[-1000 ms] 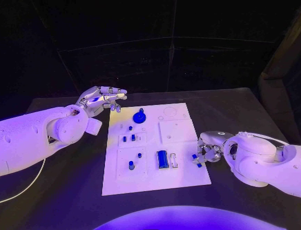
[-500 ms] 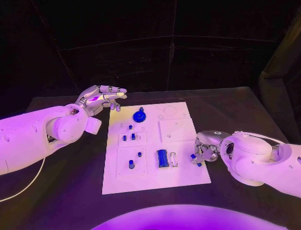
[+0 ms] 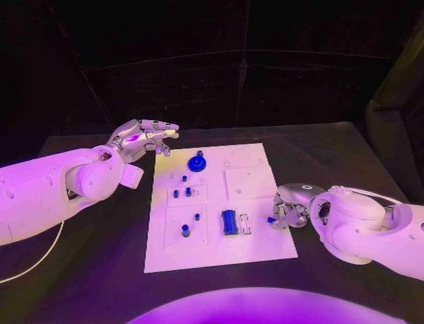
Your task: Assemble the parts on the task board
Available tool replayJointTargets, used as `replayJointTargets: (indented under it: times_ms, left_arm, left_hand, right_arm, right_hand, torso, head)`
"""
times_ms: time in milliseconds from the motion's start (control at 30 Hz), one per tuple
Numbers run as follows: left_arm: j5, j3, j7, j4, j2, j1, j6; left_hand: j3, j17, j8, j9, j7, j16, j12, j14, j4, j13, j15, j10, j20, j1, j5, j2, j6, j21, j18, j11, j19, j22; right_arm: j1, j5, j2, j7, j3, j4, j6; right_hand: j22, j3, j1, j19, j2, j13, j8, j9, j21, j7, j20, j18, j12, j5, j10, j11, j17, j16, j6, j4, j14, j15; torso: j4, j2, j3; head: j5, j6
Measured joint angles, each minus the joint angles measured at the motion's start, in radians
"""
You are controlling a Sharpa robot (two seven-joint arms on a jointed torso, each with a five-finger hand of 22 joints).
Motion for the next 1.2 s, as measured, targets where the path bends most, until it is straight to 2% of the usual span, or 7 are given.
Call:
replayJointTargets:
  times_ms: [200, 333, 467, 767, 967, 1100, 1200]
  left_arm:
    - [0.000, 0.000, -0.001, 0.000, 0.000, 0.000, 0.001]
    - [0.000, 0.000, -0.002, 0.000, 0.000, 0.000, 0.002]
    - [0.000, 0.000, -0.003, 0.000, 0.001, 0.000, 0.004]
    - [0.000, 0.000, -0.005, 0.001, 0.000, 0.000, 0.007]
    - [0.000, 0.000, -0.006, 0.002, 0.000, 0.000, 0.008]
    - [0.000, 0.000, -0.007, 0.003, -0.001, 0.000, 0.008]
    - [0.000, 0.000, -0.007, 0.004, -0.002, 0.000, 0.009]
  left_hand:
    - [0.000, 0.000, 0.000, 0.000, 0.000, 0.000, 0.005, 0.000, 0.000, 0.000, 0.000, -0.004, 0.003, 0.000, 0.000, 0.000, 0.000, -0.004, 0.000, 0.004, -0.003, 0.000]
    - [0.000, 0.000, 0.000, 0.000, 0.000, 0.000, 0.005, 0.000, 0.000, 0.000, 0.000, -0.004, 0.003, 0.000, 0.000, 0.000, 0.000, -0.004, 0.000, 0.004, -0.003, 0.000]
    - [0.000, 0.000, 0.000, 0.000, 0.000, 0.000, 0.005, 0.000, 0.000, 0.000, 0.000, -0.004, 0.003, 0.000, 0.000, 0.000, 0.000, -0.004, 0.000, 0.004, -0.003, 0.000]
    - [0.000, -0.001, 0.000, 0.000, 0.000, 0.000, 0.005, 0.000, 0.000, 0.000, 0.000, -0.004, 0.003, 0.000, 0.000, 0.000, 0.000, -0.004, 0.000, 0.004, -0.003, -0.001]
    - [0.000, -0.001, 0.000, 0.000, 0.000, 0.000, 0.004, 0.000, 0.000, 0.000, 0.000, -0.004, 0.003, 0.000, 0.000, 0.000, 0.000, -0.004, 0.000, 0.004, -0.003, -0.001]
    - [0.000, -0.001, 0.000, 0.000, 0.000, 0.000, 0.004, 0.000, 0.000, 0.000, 0.000, -0.004, 0.003, 0.000, 0.000, 0.000, 0.000, -0.004, 0.000, 0.004, -0.003, -0.001]
    - [0.000, -0.001, 0.000, 0.000, 0.000, 0.000, 0.004, 0.000, 0.000, 0.000, 0.000, -0.004, 0.003, 0.000, 0.000, 0.000, 0.000, -0.004, 0.000, 0.004, -0.003, -0.001]
  right_arm:
    - [-0.005, 0.032, -0.012, -0.002, -0.004, 0.024, -0.040]
    - [-0.006, 0.059, -0.021, -0.002, -0.005, 0.041, -0.075]
    - [-0.005, 0.082, -0.025, 0.001, -0.005, 0.053, -0.108]
    - [-0.005, 0.121, -0.007, 0.008, -0.004, 0.058, -0.159]
    - [-0.005, 0.148, 0.024, 0.008, -0.004, 0.043, -0.172]
    - [-0.005, 0.166, 0.044, 0.007, -0.004, 0.032, -0.175]
    - [-0.005, 0.182, 0.059, 0.006, -0.005, 0.025, -0.175]
  right_hand:
    - [0.003, 0.028, -0.010, 0.000, 0.011, 0.010, -0.013, -0.004, 0.000, 0.004, 0.000, 0.000, 0.004, -0.002, 0.004, 0.008, 0.000, 0.000, 0.005, 0.035, -0.001, 0.002]
    - [0.003, 0.034, -0.062, 0.006, -0.019, 0.022, -0.019, -0.004, 0.004, 0.000, -0.001, 0.000, 0.025, 0.015, 0.019, 0.004, 0.000, 0.000, 0.019, 0.062, -0.001, 0.001]
    - [0.003, 0.037, -0.081, 0.009, -0.039, 0.032, -0.019, -0.003, 0.008, 0.000, -0.001, 0.000, 0.032, 0.035, 0.021, 0.002, 0.000, 0.005, 0.022, 0.065, -0.001, 0.001]
    - [0.003, 0.037, -0.092, 0.011, -0.049, 0.039, -0.019, -0.001, 0.015, -0.004, -0.004, 0.000, 0.041, 0.045, 0.028, 0.002, 0.000, 0.009, 0.033, 0.070, -0.001, 0.001]
    - [0.004, 0.036, -0.106, 0.011, -0.055, 0.042, -0.019, 0.000, 0.015, -0.003, -0.004, 0.000, 0.041, 0.053, 0.028, 0.002, 0.000, 0.013, 0.039, 0.076, -0.001, 0.001]
    - [0.004, 0.031, -0.115, 0.011, -0.063, 0.045, -0.019, 0.001, 0.019, -0.006, -0.004, 0.000, 0.045, 0.098, 0.031, -0.002, 0.000, 0.013, 0.041, 0.081, -0.001, 0.001]
    - [0.004, 0.030, -0.121, 0.011, -0.058, 0.048, -0.019, 0.003, 0.019, -0.009, -0.004, 0.000, 0.049, 0.105, 0.035, 0.002, 0.000, 0.013, 0.045, 0.085, -0.001, 0.001]
  torso:
    - [0.0000, 0.000, 0.0003]
    - [0.0001, 0.000, 0.0001]
    - [0.0004, 0.000, -0.0002]
    - [0.0004, 0.001, -0.0003]
    - [0.0007, 0.002, -0.0004]
    - [0.0008, 0.002, -0.0002]
    - [0.0008, 0.002, -0.0002]
  head:
    - [-0.002, 0.001]
    - [-0.002, 0.002]
    - [-0.001, 0.002]
    - [0.004, -0.003]
    - [0.007, -0.005]
    - [0.010, -0.007]
    - [0.011, -0.007]
